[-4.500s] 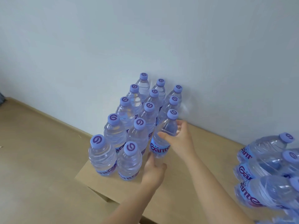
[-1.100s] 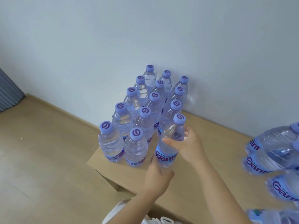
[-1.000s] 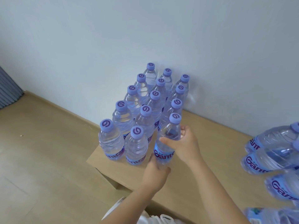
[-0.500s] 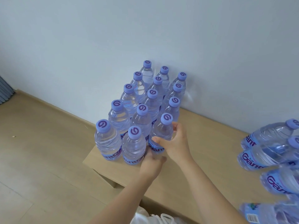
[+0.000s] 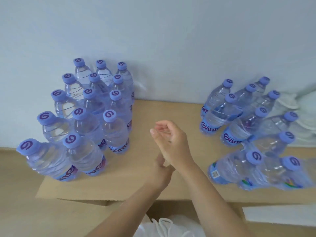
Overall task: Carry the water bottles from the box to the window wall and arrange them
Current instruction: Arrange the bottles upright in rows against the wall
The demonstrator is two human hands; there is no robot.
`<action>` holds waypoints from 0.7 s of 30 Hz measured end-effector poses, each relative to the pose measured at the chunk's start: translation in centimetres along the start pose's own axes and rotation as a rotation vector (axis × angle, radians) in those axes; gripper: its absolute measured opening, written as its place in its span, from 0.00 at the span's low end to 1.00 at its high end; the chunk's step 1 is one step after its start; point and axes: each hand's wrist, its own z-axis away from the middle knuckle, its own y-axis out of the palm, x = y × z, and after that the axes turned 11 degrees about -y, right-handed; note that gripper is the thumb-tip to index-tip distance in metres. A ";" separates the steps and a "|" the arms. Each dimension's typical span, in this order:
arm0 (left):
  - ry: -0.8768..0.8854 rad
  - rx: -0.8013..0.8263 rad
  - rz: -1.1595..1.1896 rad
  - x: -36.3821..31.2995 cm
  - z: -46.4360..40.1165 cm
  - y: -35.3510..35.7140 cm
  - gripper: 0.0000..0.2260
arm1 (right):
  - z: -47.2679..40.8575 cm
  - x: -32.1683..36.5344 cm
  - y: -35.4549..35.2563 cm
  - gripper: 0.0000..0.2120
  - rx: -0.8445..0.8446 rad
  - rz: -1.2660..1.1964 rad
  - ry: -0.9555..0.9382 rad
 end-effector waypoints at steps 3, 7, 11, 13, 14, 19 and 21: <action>0.061 0.162 -0.122 -0.8 0.5 4.3 0.12 | 1.8 0.8 -5.5 0.04 -0.172 0.082 -0.029; 0.042 0.306 -0.113 -0.9 1.0 8.8 0.17 | 4.6 1.1 -11.6 0.08 -0.447 0.387 -0.202; 0.059 0.369 -0.047 -0.4 1.5 10.8 0.15 | 6.7 -1.4 -14.5 0.11 -0.502 0.560 -0.120; 0.067 0.388 -0.024 -0.3 1.8 11.0 0.11 | 7.4 -2.7 -14.6 0.14 -0.474 0.503 -0.048; 0.061 0.396 -0.017 -0.4 1.9 11.0 0.11 | 7.5 -3.2 -14.5 0.16 -0.490 0.456 -0.021; 0.009 0.333 -0.202 1.3 1.2 10.3 0.31 | 6.5 -3.7 -14.4 0.10 -0.573 0.364 0.045; 0.058 0.306 -0.307 1.9 1.1 9.7 0.41 | 6.0 -3.0 -13.8 0.08 -0.579 0.390 -0.003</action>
